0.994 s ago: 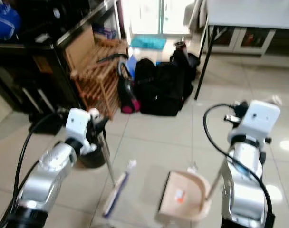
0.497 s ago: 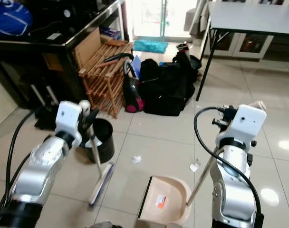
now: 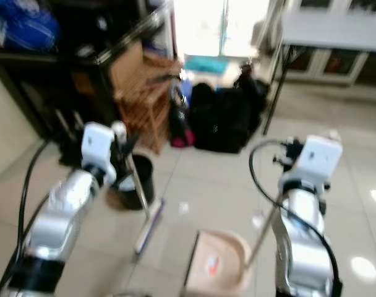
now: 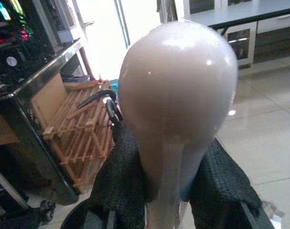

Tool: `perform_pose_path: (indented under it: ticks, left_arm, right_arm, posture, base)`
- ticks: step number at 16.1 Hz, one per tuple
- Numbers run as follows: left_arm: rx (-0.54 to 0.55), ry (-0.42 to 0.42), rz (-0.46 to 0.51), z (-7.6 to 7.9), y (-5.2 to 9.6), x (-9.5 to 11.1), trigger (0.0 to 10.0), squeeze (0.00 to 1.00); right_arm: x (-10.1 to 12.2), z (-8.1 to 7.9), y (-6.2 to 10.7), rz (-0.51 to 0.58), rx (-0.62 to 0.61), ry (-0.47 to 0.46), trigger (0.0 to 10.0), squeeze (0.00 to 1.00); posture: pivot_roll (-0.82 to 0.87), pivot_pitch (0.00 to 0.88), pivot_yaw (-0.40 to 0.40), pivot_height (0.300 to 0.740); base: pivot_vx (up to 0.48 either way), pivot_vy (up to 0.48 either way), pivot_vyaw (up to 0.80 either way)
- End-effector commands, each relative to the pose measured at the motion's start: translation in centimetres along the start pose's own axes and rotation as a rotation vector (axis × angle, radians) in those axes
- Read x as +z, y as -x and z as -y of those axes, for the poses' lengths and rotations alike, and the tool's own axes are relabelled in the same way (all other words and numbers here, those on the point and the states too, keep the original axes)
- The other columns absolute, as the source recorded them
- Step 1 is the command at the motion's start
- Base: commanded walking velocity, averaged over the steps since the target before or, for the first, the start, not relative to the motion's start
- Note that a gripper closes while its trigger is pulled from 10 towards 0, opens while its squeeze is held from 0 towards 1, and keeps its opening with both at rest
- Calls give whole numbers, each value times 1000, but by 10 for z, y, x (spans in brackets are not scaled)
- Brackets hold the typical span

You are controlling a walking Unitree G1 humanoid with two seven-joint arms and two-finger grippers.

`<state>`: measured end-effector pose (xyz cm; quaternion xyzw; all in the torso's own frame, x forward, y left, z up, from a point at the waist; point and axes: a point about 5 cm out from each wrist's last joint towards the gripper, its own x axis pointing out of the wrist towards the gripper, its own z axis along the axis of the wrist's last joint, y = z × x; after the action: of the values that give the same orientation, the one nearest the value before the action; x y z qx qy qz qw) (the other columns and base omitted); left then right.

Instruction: Sweep floor

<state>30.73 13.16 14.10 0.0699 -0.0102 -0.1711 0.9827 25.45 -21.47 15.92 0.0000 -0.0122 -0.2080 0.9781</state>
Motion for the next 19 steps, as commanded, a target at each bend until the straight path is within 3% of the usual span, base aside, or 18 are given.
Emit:
perform_pose_path:
  ticks: [1, 7, 19]
  left_arm:
    - [25, -33, 27, -8, 0, 7, 10000, 0]
    - [47, -46, 31, -13, 2, 8, 10000, 0]
    - [1, -86, 44, -4, -8, 13, 10000, 0]
  right_arm:
    - [9, -7, 1, 26, 36, -23, 10000, 0]
    - [10, -9, -2, 33, 31, -18, 10000, 0]
    - [9, -11, -2, 39, 20, -48, 10000, 0]
  posture:
    - [-34, 85, 37, 740]
    - [-23, 96, 26, 740]
    - [-21, 93, 44, 740]
  base:
    - [304, 0, 0]
    - [316, 0, 0]
    - [318, 0, 0]
